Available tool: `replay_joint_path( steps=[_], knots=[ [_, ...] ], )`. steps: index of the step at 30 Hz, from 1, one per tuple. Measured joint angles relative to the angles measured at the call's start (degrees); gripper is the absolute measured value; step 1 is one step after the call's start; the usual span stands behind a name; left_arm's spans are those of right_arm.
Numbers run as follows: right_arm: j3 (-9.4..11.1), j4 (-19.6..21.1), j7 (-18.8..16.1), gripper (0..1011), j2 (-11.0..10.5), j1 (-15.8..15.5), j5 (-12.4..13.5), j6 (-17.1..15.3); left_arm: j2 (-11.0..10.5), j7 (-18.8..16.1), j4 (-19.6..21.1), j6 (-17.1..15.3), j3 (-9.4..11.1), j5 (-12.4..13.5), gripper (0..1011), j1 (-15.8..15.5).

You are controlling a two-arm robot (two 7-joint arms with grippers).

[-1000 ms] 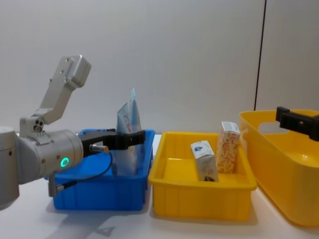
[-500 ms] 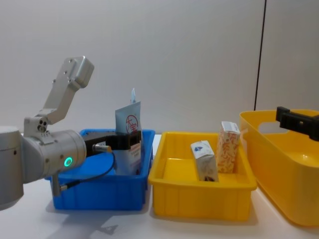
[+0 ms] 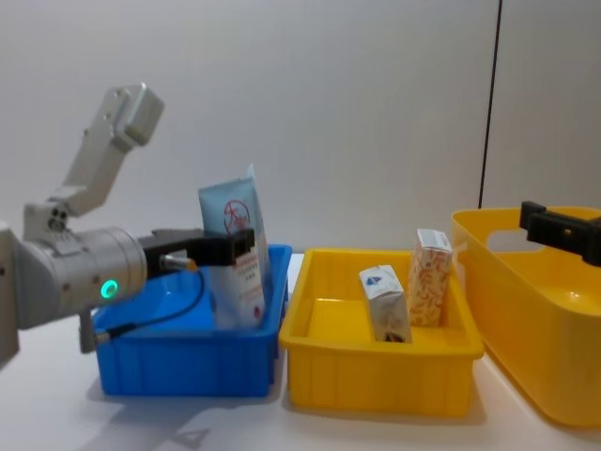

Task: Bimanual collaborative sorting of washing and personal care products

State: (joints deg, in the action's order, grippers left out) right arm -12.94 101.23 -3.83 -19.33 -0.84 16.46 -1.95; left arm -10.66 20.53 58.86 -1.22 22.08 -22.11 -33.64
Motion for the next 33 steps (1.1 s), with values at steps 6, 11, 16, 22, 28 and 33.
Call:
replay_joint_path(
  steps=[6,11,16,22,28,33],
  knots=[
    [0.0,0.0,0.0,1003,0.0,0.0,0.0,0.0,-2.13,0.78,5.37,-0.98,-0.91,-0.09,262,1.41],
    [0.0,0.0,0.0,1004,0.0,0.0,0.0,0.0,-3.7,1.34,9.89,-1.7,-1.65,-0.54,242,2.43],
    [0.0,0.0,0.0,1003,0.0,0.0,0.0,0.0,-4.45,1.95,12.89,-1.91,-2.01,-1.15,240,2.94],
    [0.0,0.0,0.0,1003,0.0,0.0,0.0,0.0,-4.68,3.26,15.43,-1.93,-2.19,-2.57,240,3.17],
    [0.0,0.0,0.0,1003,0.0,0.0,0.0,0.0,-4.16,5.3,16.42,-2.06,-2.02,-4.69,240,3.12],
    [0.0,0.0,0.0,1003,0.0,0.0,0.0,0.0,-3.47,7.46,16.48,-2.41,-1.54,-6.58,239,2.86]
  ],
)
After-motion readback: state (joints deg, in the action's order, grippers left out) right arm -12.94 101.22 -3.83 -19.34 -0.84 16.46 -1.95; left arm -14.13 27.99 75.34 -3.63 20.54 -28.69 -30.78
